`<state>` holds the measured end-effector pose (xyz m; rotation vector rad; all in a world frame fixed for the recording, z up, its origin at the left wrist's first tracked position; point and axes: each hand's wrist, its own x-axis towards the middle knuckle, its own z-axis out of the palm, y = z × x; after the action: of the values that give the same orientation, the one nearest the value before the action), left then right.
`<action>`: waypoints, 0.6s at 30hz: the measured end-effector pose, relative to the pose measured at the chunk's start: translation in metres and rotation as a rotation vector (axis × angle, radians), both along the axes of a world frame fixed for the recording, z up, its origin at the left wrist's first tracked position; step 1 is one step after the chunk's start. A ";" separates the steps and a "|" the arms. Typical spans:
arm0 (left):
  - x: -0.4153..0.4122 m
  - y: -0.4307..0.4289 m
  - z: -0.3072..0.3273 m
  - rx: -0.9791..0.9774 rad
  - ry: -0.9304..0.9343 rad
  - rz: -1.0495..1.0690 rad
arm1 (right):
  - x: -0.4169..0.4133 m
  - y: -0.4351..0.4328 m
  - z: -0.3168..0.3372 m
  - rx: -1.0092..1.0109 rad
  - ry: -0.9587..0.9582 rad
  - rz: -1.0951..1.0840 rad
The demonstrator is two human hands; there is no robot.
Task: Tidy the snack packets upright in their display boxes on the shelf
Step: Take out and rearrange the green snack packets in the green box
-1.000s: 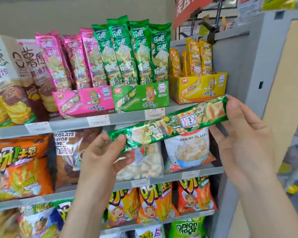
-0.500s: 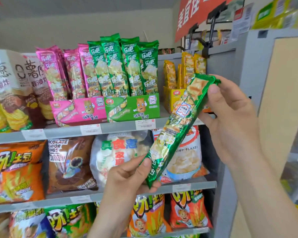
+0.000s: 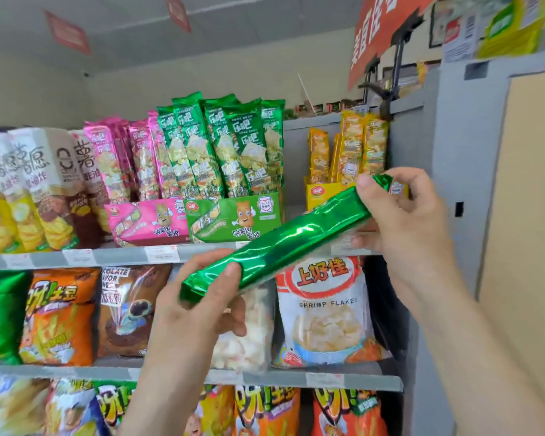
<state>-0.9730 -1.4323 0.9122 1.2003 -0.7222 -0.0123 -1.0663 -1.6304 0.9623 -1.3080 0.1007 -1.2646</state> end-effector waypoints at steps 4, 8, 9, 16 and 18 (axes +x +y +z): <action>-0.005 -0.004 0.008 0.032 -0.033 0.131 | 0.005 -0.008 0.006 -0.039 0.039 0.010; -0.001 -0.004 0.020 0.021 0.067 0.265 | 0.007 -0.016 0.005 -0.066 0.021 0.041; 0.003 -0.004 0.022 -0.027 0.129 0.267 | 0.007 -0.018 0.004 -0.075 -0.005 0.080; 0.023 -0.016 0.011 -0.179 0.314 0.131 | 0.007 -0.021 0.001 -0.252 -0.046 0.040; 0.026 -0.020 0.006 -0.197 0.349 0.103 | 0.006 -0.023 0.002 -0.359 -0.015 -0.070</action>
<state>-0.9467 -1.4519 0.9181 1.0110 -0.3460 -0.0620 -1.0598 -1.6530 0.9643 -1.6118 -0.0971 -1.3953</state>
